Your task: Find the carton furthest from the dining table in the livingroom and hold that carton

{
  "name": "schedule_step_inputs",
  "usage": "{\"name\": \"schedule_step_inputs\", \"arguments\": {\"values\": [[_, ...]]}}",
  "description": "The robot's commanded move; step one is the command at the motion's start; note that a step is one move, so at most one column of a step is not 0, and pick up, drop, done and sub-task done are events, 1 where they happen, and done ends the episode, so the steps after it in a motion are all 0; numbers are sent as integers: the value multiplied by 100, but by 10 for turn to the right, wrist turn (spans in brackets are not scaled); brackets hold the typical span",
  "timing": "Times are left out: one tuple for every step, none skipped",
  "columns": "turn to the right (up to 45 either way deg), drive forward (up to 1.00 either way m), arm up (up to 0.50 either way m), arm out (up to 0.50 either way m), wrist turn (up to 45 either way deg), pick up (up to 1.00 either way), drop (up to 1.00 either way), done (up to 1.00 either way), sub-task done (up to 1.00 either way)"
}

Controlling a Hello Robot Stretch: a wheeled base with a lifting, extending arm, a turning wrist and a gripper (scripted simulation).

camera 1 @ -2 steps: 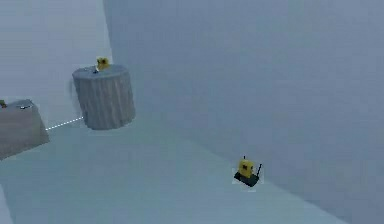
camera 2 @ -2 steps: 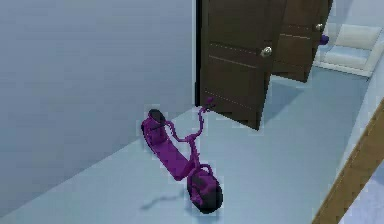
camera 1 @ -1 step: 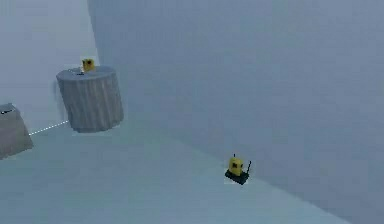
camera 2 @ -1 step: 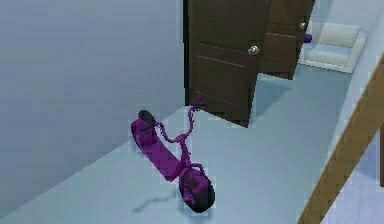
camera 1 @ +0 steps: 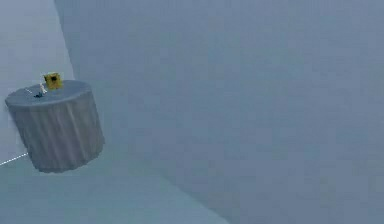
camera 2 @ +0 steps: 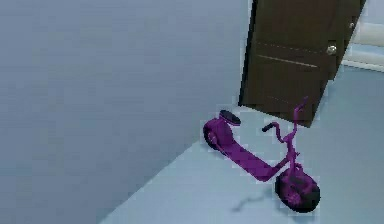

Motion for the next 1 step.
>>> {"name": "schedule_step_inputs", "arguments": {"values": [[-450,0,0,0,0,0,0,0,0]]}}
